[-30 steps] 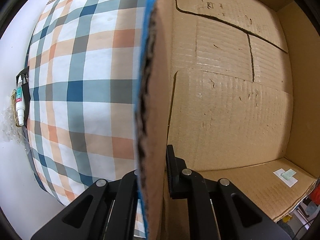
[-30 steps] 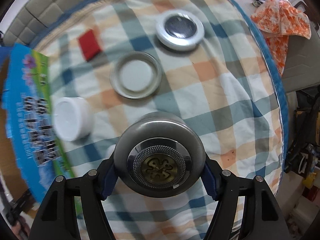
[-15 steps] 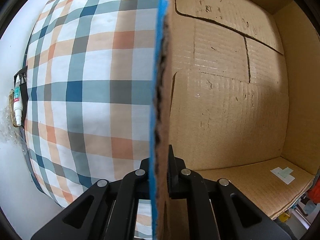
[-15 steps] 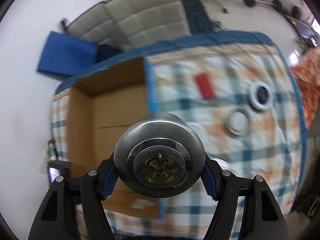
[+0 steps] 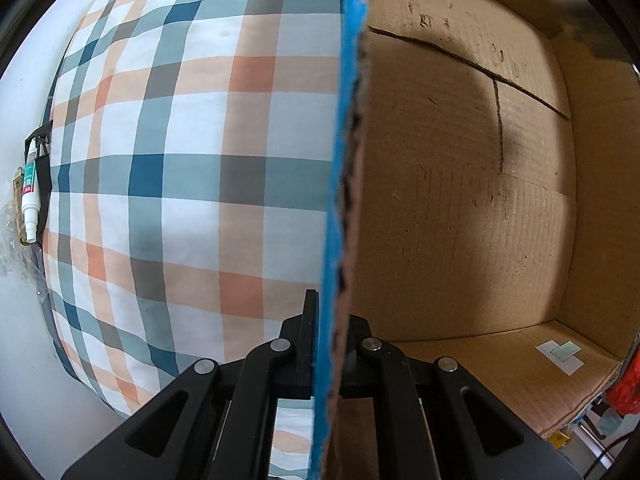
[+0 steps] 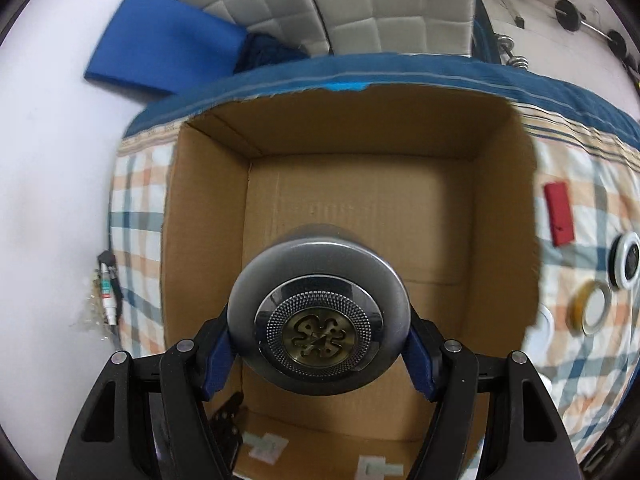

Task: Organize rigid objects
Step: 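Carry the silver puck light into the box and release it with the right gripper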

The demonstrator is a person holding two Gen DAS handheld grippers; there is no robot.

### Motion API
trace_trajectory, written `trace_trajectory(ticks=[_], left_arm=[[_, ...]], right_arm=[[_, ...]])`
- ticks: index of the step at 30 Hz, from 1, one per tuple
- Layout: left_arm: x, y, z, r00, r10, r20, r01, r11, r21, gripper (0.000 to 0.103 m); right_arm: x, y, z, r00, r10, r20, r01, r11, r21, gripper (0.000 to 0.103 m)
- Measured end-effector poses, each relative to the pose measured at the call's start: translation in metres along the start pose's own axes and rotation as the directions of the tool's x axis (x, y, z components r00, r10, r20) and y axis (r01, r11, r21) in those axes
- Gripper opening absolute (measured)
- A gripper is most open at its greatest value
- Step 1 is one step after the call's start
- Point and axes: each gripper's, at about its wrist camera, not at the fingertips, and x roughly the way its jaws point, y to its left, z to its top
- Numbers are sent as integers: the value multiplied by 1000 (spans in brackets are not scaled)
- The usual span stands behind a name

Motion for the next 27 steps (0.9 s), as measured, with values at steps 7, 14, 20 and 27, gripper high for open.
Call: trace_trajectory(ticks=[7, 14, 20, 27], left_arm=[[5, -4, 2, 1000, 3, -3, -3, 1000, -5, 4], [7, -4, 2, 1000, 4, -4, -4, 1000, -6, 4], [9, -6, 4, 1000, 6, -11, -6, 1000, -6, 5], [8, -11, 4, 1000, 17, -12, -17, 1000, 7, 5]], right_arm=[[39, 13, 22, 998, -51, -40, 50, 998, -34, 73], [66, 20, 36, 994, -65, -83, 61, 997, -50, 74], [61, 17, 38, 995, -47, -88, 44, 998, -43, 102], [7, 13, 27, 994, -62, 88, 67, 996, -56, 103]])
